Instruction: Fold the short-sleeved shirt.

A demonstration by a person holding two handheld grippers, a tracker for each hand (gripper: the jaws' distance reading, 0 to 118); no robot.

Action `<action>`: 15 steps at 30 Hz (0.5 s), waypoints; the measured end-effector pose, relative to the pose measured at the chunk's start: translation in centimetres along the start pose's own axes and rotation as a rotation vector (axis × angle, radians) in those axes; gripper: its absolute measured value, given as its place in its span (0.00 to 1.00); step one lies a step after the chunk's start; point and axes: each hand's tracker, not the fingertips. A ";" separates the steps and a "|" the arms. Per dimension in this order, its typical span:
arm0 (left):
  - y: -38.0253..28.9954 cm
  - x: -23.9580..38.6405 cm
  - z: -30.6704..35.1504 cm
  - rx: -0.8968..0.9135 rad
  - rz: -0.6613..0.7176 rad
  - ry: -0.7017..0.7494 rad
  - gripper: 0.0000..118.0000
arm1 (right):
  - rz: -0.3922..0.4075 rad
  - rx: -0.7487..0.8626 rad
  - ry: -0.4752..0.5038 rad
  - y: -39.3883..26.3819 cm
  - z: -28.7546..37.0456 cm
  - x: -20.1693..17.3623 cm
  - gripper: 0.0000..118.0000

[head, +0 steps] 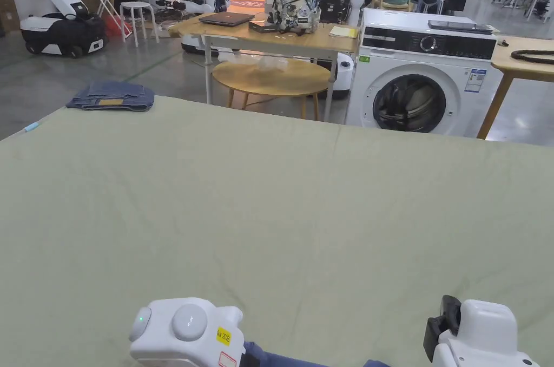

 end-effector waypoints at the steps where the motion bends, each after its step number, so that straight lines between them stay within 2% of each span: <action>1: -0.2 0.4 0.2 0.007 0.003 0.008 0.05 | -0.001 -0.002 -0.001 0.0 0.0 0.0 0.00; 4: -0.3 0.5 0.9 0.022 0.024 -0.079 0.31 | 0.002 -0.004 -0.003 -0.1 0.0 0.1 0.00; 5: -0.3 0.8 1.3 0.019 0.027 -0.102 0.35 | 0.003 -0.005 -0.001 -0.1 0.0 0.1 0.00; 12: -0.3 0.6 6.1 0.103 -0.020 -0.127 0.35 | 0.010 -0.003 -0.003 -0.1 0.3 0.4 0.00; 13: -0.4 0.3 6.9 0.129 -0.033 -0.129 0.32 | 0.009 -0.004 -0.004 -0.1 0.4 0.5 0.00; 15: -0.5 -0.2 7.9 0.164 -0.057 -0.129 0.16 | 0.008 -0.007 -0.007 -0.2 0.4 0.6 0.00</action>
